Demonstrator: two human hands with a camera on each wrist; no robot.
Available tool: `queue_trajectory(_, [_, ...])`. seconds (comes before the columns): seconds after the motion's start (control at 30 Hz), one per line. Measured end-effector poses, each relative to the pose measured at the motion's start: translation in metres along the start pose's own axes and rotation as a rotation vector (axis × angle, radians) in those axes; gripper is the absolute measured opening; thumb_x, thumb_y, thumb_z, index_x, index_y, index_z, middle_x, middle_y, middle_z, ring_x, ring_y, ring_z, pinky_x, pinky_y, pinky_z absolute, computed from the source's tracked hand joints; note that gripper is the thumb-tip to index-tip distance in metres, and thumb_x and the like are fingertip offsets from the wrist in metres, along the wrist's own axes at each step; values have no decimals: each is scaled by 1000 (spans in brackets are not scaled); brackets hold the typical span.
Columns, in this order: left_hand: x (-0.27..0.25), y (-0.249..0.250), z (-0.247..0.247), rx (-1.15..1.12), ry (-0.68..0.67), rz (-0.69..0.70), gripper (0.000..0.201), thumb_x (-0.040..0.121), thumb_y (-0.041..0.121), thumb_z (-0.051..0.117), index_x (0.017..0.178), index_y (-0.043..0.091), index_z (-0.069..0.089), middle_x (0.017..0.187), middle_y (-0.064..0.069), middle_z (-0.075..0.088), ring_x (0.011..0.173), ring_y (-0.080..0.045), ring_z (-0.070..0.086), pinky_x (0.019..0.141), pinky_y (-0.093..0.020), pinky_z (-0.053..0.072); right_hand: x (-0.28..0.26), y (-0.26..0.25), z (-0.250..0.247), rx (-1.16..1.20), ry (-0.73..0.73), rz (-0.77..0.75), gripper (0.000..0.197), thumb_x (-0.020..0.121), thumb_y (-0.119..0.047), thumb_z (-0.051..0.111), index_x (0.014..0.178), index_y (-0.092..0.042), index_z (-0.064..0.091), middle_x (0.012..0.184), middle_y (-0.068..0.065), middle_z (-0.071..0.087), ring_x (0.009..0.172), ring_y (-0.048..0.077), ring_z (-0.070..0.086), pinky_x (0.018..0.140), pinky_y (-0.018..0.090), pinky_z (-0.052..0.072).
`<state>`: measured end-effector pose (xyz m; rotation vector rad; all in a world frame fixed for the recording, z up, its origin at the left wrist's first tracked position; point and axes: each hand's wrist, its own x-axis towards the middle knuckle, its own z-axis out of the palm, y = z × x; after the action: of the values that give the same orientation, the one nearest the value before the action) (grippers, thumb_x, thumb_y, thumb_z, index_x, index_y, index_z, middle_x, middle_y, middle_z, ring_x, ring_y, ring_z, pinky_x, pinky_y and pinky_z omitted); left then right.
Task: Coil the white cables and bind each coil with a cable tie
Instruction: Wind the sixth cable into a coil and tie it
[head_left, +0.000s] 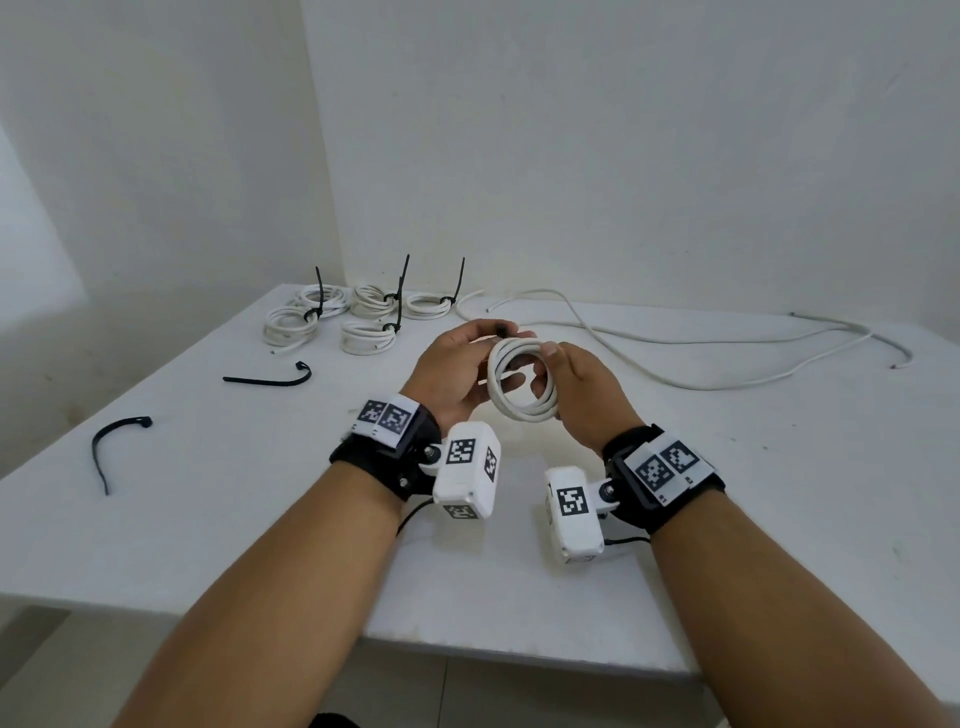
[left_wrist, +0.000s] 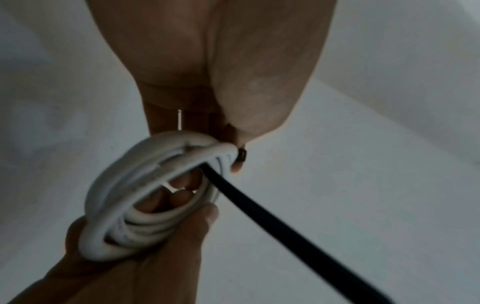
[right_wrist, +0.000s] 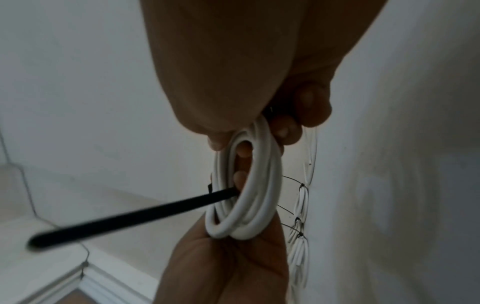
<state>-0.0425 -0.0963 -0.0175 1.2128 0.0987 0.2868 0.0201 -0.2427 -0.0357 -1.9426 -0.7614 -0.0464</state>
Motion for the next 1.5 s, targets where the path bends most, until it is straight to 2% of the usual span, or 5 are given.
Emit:
queue_trajectory(0.43, [-3,-7,15,229,244,50,26,94,5,31,90,13,56,84,-9,71,44,-18,52,44,-23,29,2,5,4,-254,-38,-55,40,106,-38,30,87,-13,56,81,3,63,70,18,57,59,23,42])
queue_trajectory(0.6, [-2,-8,19,315,283,96,29,97,5,27,88,13,53,80,-9,56,40,-14,40,39,-22,32,0,0,-3,-319,-59,-101,42,105,-43,29,90,-14,56,83,3,65,75,23,60,73,44,51])
queue_trajectory(0.87, [3,-6,14,249,386,78,28,95,4,28,94,13,55,66,-6,50,40,-15,40,40,-21,32,-8,-14,-11,-298,-66,-479,43,79,-34,72,118,-37,55,122,-11,51,117,16,45,99,41,40])
queue_trajectory(1.03, [0,-7,16,235,367,66,29,95,3,28,95,13,55,57,-3,50,37,-13,40,38,-19,31,-9,-19,-12,-236,-146,-509,40,67,-50,78,102,-40,62,109,-14,52,109,14,47,96,47,42])
queue_trajectory(1.5, [1,-7,17,172,306,49,21,96,3,35,96,4,57,59,-5,49,38,-12,40,37,-19,31,-11,-28,-7,-73,-110,-715,20,73,-4,82,90,-12,76,90,2,59,82,17,61,76,32,52])
